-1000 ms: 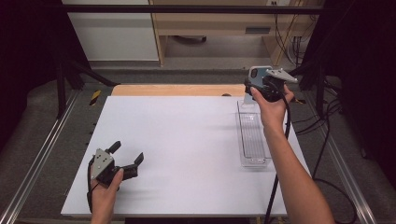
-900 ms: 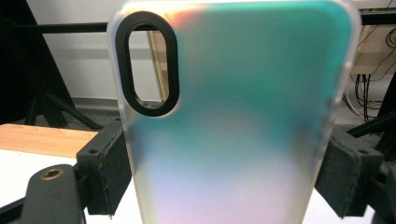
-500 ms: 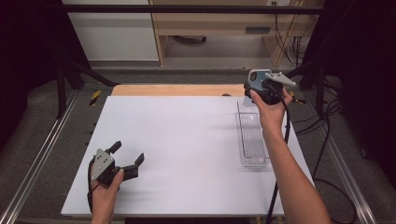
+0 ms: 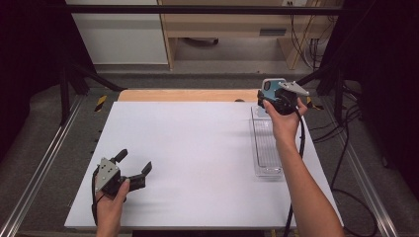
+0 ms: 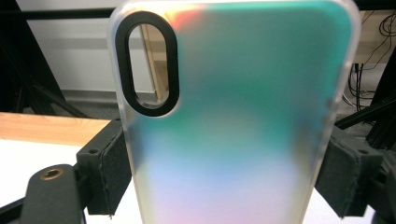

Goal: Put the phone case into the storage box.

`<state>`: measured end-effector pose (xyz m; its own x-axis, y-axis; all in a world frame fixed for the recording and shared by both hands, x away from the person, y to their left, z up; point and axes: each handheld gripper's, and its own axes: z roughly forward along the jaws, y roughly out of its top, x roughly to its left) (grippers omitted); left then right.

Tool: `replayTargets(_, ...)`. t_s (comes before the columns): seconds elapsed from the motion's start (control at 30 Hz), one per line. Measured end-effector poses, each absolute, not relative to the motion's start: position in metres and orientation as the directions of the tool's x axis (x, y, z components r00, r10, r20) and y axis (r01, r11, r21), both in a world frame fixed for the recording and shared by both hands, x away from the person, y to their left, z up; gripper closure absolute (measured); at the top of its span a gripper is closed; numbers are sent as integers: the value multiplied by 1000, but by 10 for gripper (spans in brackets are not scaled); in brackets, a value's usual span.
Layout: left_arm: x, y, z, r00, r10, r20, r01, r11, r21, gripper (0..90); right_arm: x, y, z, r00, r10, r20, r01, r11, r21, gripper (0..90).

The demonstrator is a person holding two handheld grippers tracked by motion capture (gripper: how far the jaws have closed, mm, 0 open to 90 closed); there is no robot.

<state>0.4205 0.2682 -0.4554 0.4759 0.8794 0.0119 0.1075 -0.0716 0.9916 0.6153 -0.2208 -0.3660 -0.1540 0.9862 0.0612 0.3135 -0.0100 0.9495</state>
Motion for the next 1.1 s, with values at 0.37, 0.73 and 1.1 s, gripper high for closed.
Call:
replayTargets(0.37, 421, 264, -457, 490, 871, 14, 105, -75, 992, 24, 620, -222, -380, -115, 991, 66, 326, -25, 945, 176)
replayTargets(0.73, 420, 263, -457, 499, 867, 4, 99, -61, 993, 17, 622, -226, -388, -96, 992, 82, 341, -45, 939, 175)
replayTargets(1.1, 421, 267, -458, 494, 869, -17, 100, -38, 994, 17, 632, -216, -403, -96, 994, 59, 370, -19, 929, 175)
